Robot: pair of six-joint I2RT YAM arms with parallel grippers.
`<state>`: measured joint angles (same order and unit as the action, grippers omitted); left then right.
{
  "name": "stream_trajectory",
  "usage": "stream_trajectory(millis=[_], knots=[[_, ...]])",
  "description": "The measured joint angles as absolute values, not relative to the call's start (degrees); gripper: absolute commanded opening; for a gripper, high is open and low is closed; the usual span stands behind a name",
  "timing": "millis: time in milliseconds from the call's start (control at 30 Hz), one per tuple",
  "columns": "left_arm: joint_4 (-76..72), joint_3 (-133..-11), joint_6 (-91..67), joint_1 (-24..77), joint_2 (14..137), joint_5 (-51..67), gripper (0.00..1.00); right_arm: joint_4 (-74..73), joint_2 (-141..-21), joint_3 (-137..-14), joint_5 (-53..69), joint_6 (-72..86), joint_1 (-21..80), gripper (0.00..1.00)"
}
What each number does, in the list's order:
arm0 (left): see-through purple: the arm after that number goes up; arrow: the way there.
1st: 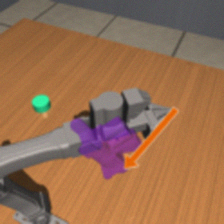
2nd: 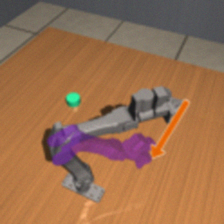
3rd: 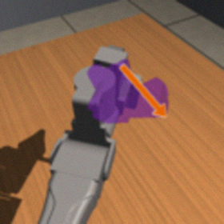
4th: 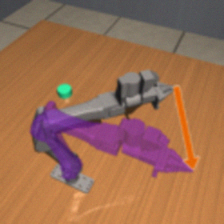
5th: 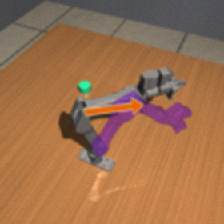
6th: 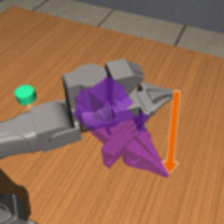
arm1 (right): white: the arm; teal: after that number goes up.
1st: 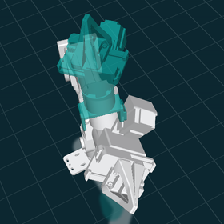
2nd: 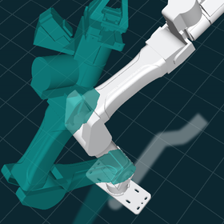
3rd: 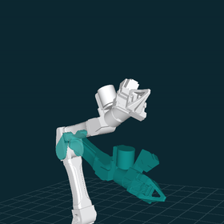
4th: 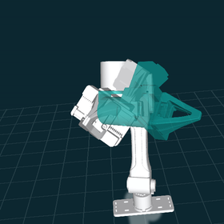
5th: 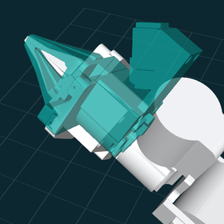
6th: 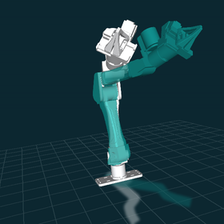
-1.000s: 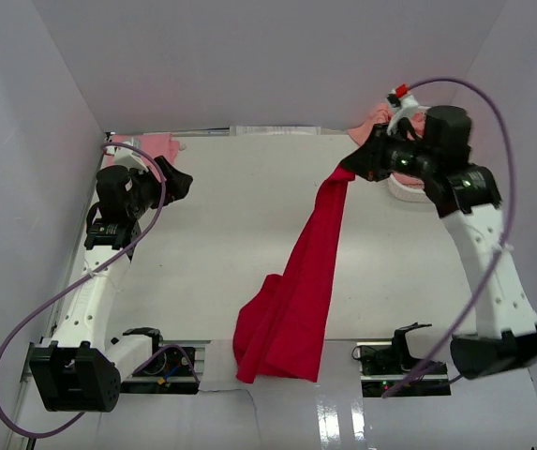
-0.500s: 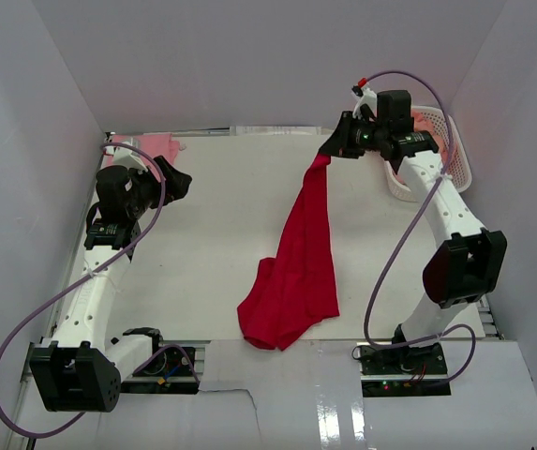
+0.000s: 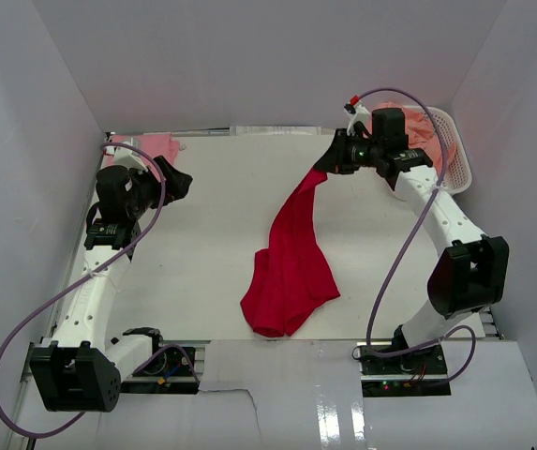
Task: Fold and stack the t-shirts
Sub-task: Move the tshirt to the center of the board, then flatten out the tshirt
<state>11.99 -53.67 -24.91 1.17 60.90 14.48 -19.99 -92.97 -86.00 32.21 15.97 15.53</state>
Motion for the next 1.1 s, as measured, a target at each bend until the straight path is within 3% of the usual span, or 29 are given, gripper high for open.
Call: stream_trajectory(millis=[233,400,500,600,633,667,700,900,1000,1100], knots=[[11.7,-53.7,-25.5,1.2,61.8,16.7,0.94,-23.2,-90.2,-83.5,33.4,13.3,18.4,0.08],[11.5,-53.7,-25.5,1.8,63.4,17.8,0.94,-29.9,-97.8,-100.5,31.1,9.6,19.6,0.08],[11.6,-53.7,-25.5,2.2,64.2,17.9,0.94,-30.0,-99.5,-106.0,23.8,10.7,18.6,0.18],[11.6,-53.7,-25.5,2.3,64.3,17.9,0.94,-29.8,-101.3,-109.8,19.3,14.1,15.1,0.42],[11.5,-53.7,-25.5,2.4,64.3,17.9,0.94,-29.4,-101.9,-110.2,17.4,15.4,13.8,0.75],[11.6,-53.7,-25.5,2.4,64.3,17.9,0.94,-29.5,-102.1,-109.7,15.4,16.6,12.7,0.92],[11.6,-53.7,-25.5,2.4,64.3,17.9,0.94,-29.7,-102.1,-108.5,13.4,17.5,11.7,0.98],[11.6,-53.7,-25.5,2.4,64.3,17.9,0.94,-30.4,-95.3,-86.6,2.2,17.3,16.7,0.97],[11.6,-53.7,-25.5,2.4,64.7,18.3,0.94,-32.7,-89.5,-75.3,-2.3,17.5,25.4,0.85],[11.7,-53.7,-25.6,2.4,65.6,18.5,0.94,-35.9,-83.0,-67.6,-4.7,18.4,33.8,0.61]])
